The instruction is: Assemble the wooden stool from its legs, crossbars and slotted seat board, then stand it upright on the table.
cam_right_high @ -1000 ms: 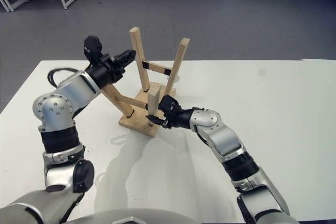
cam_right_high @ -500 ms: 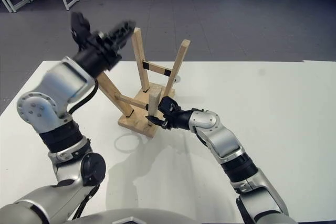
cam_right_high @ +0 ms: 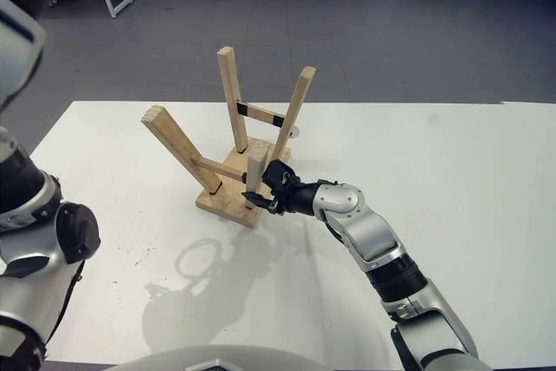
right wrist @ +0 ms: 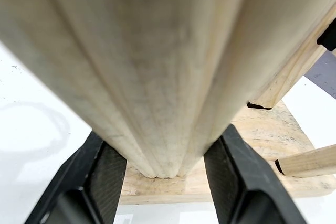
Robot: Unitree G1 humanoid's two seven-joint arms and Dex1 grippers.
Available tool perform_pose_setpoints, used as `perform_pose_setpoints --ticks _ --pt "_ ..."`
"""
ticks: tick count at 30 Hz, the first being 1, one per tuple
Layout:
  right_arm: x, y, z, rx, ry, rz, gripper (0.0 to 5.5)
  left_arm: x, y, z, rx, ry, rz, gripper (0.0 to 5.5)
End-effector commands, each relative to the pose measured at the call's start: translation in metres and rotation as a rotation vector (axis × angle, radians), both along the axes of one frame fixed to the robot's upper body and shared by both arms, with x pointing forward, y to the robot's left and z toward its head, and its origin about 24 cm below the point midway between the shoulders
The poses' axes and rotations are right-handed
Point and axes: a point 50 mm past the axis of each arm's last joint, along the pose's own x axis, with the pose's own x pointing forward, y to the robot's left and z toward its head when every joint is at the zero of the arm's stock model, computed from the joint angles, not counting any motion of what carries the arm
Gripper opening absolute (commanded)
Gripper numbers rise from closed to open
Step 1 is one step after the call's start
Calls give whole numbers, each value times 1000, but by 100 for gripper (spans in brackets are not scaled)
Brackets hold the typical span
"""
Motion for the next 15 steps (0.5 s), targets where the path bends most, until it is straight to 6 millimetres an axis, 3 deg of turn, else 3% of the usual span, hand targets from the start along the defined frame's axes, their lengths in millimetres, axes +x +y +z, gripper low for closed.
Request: perform_pose_setpoints --ticks 1,2,4,7,10,15 --pt "-25 -33 -72 -254 331 -115 202 0 4 -161 196 562 -24 243" --pt "-24 -33 -71 -254 330 -114 202 -9 3 -187 202 649 -41 243" --pt "-24 -32 -71 -254 328 -113 202 -23 -4 -216 193 734 -71 243" --pt "-27 -34 -72 -253 334 -116 202 -27 -15 -216 193 707 -90 243" --pt "-30 -34 -76 -255 344 -114 202 -16 -8 -186 204 593 -69 243" --pt "-32 -32 -82 -262 349 -105 202 -20 -9 -76 -38 232 -361 243"
